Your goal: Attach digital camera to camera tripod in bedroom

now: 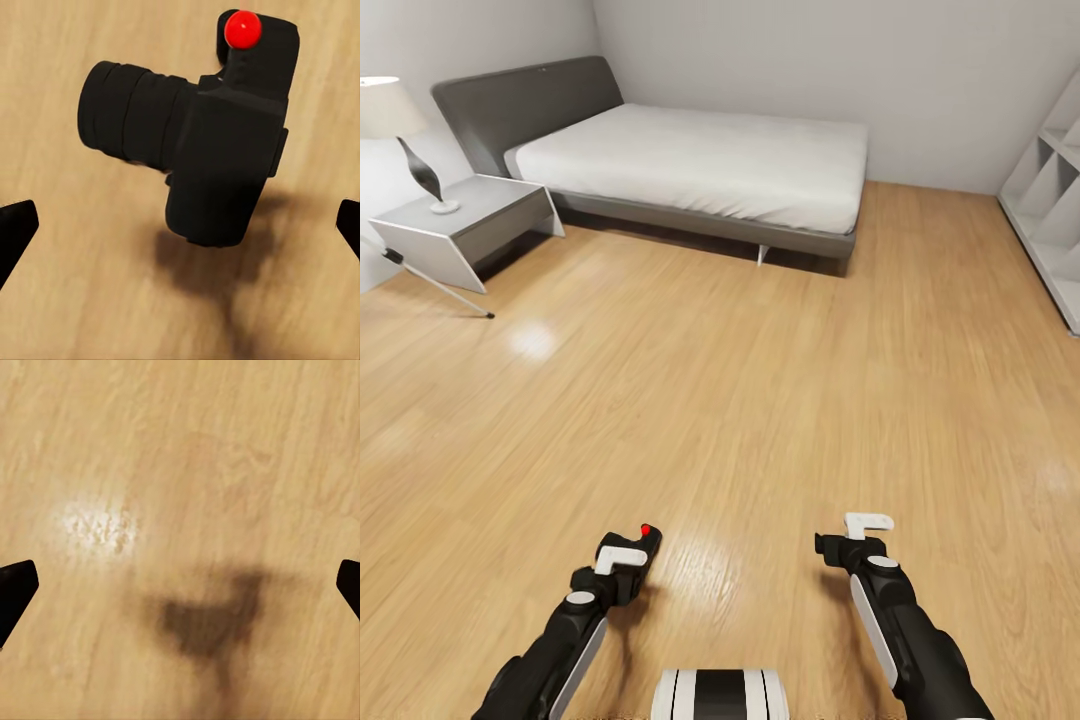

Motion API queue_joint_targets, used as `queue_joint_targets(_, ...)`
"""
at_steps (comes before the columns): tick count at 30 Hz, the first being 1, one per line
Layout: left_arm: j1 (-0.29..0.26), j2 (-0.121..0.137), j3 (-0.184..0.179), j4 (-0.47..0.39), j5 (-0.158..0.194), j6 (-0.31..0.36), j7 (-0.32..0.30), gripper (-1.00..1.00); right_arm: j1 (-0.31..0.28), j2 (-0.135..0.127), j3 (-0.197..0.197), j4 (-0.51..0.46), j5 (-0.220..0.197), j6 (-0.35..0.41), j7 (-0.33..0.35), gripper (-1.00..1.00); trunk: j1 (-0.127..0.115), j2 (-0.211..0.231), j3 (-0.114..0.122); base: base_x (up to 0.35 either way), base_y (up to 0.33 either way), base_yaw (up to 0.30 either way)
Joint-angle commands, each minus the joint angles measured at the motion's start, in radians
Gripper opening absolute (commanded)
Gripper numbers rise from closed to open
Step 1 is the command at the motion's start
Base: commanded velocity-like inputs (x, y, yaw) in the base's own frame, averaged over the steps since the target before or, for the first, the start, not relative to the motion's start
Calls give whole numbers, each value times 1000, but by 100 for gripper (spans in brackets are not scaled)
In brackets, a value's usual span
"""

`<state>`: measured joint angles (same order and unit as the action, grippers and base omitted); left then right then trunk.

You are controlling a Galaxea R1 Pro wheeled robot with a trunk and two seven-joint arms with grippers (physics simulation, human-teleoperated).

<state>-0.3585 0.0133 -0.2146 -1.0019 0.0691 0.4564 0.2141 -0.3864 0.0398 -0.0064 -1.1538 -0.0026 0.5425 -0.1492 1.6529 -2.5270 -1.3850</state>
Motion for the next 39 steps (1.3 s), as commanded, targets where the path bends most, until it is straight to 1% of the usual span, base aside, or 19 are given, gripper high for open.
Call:
queue_joint_targets(1, 0, 2, -5, -2, 7, 4, 10, 100, 0, 1, -1, -1, 0, 5, -3, 100, 0, -1, -5, 0, 0, 0)
queue_joint_targets(31, 0, 2, -12, 4, 6, 4, 8, 100, 0, 1, -1, -1, -1, 5, -3, 100, 14, -8, -121, 0, 0, 0)
queue_joint_targets(39, 0, 2, -12, 7, 6, 4, 7, 100, 0, 0, -1, -1, -1, 5, -3, 100, 14, -8, -121, 0, 0, 0)
